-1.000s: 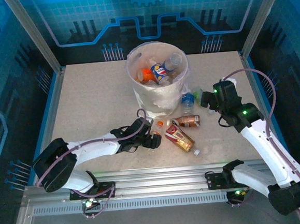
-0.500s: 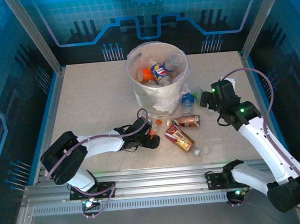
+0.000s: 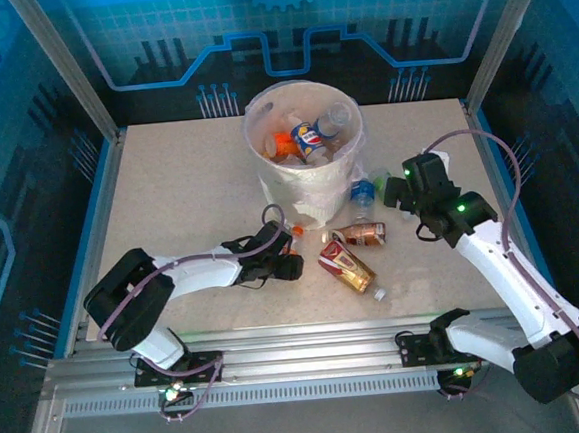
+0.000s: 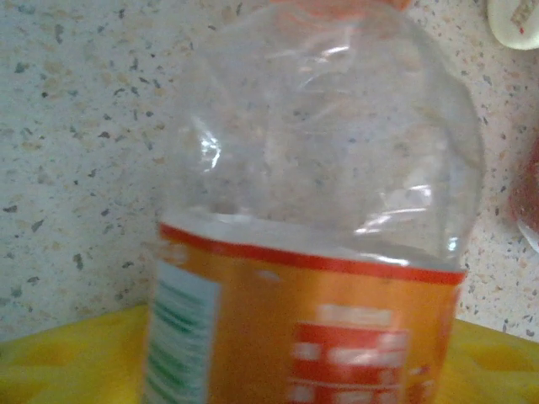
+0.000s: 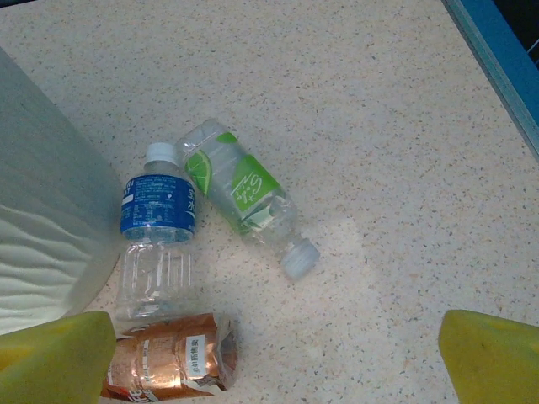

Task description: Put the plastic bottles in the bin

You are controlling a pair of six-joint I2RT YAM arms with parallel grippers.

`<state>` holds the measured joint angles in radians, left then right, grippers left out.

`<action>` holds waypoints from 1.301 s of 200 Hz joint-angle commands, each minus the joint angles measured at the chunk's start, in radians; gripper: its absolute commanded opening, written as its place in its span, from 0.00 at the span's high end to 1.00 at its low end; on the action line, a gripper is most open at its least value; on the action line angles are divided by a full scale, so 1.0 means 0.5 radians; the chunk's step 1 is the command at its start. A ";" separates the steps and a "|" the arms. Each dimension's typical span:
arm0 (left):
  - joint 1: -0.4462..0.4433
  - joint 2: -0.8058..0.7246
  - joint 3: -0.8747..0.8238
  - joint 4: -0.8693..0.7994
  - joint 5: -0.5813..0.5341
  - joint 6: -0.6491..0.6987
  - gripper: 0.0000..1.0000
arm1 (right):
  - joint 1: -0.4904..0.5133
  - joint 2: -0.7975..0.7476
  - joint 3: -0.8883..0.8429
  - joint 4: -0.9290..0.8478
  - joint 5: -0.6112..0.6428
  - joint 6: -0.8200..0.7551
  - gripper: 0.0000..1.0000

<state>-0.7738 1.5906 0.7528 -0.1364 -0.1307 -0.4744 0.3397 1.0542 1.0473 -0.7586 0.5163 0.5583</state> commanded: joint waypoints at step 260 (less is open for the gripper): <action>0.397 -1.139 0.541 -0.069 -0.759 0.753 0.47 | 0.023 -0.028 0.003 0.024 0.007 0.026 0.00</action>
<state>-0.5896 0.9852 0.9424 -0.2878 -0.5045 -0.2302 0.3397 1.0645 1.0473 -0.7475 0.5159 0.5583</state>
